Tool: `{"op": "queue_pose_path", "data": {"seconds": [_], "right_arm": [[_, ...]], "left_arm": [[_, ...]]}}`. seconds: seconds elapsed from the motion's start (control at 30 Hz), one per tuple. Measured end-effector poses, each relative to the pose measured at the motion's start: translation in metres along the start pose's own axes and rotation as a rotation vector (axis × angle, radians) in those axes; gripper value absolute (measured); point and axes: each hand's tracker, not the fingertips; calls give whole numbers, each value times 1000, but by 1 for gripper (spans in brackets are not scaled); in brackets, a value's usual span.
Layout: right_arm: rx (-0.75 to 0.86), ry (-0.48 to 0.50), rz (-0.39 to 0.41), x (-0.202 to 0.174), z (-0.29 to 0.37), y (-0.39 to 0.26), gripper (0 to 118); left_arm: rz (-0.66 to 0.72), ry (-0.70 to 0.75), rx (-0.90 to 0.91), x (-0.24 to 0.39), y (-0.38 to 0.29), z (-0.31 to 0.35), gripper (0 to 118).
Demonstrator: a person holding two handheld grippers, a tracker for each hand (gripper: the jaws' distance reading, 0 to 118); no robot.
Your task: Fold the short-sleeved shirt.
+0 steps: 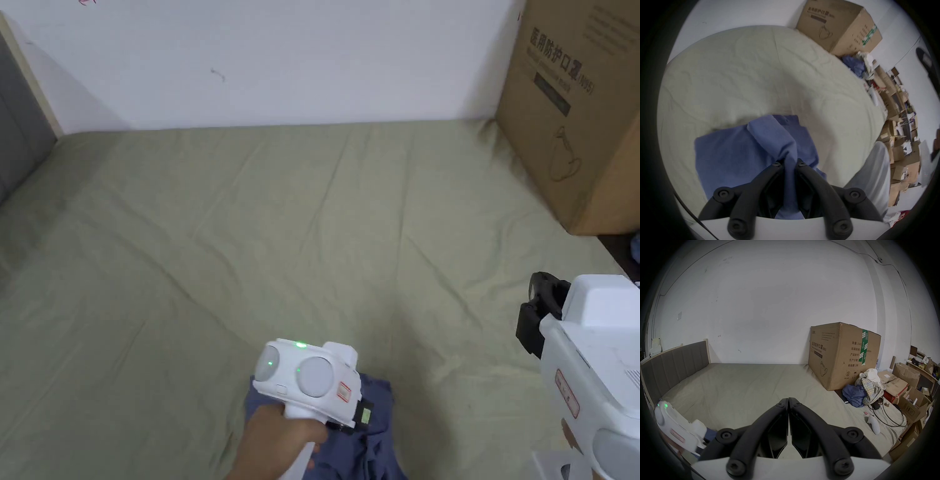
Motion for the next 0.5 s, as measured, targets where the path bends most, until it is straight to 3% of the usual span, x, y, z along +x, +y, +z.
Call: {"op": "queue_pose_path", "data": {"seconds": [0.1, 0.17, 0.2, 0.23, 0.5], "right_arm": [[-3, -8, -4, 3, 1, -1, 0], [-5, -13, -5, 4, 1, -2, 0], [-19, 34, -101, 3, 2, -1, 0], [-17, 22, -81, 4, 1, -1, 0], [14, 50, -83, 2, 2, 5, 0]], "left_arm": [[8, 24, -4, 9, -2, -16, 33], [0, 18, 3, 14, -3, -14, 59], [-4, -2, 12, 15, -3, -10, 68], [-5, -16, 24, 16, -3, -5, 76], [75, -36, 337, -28, -12, 84, 79]]}}
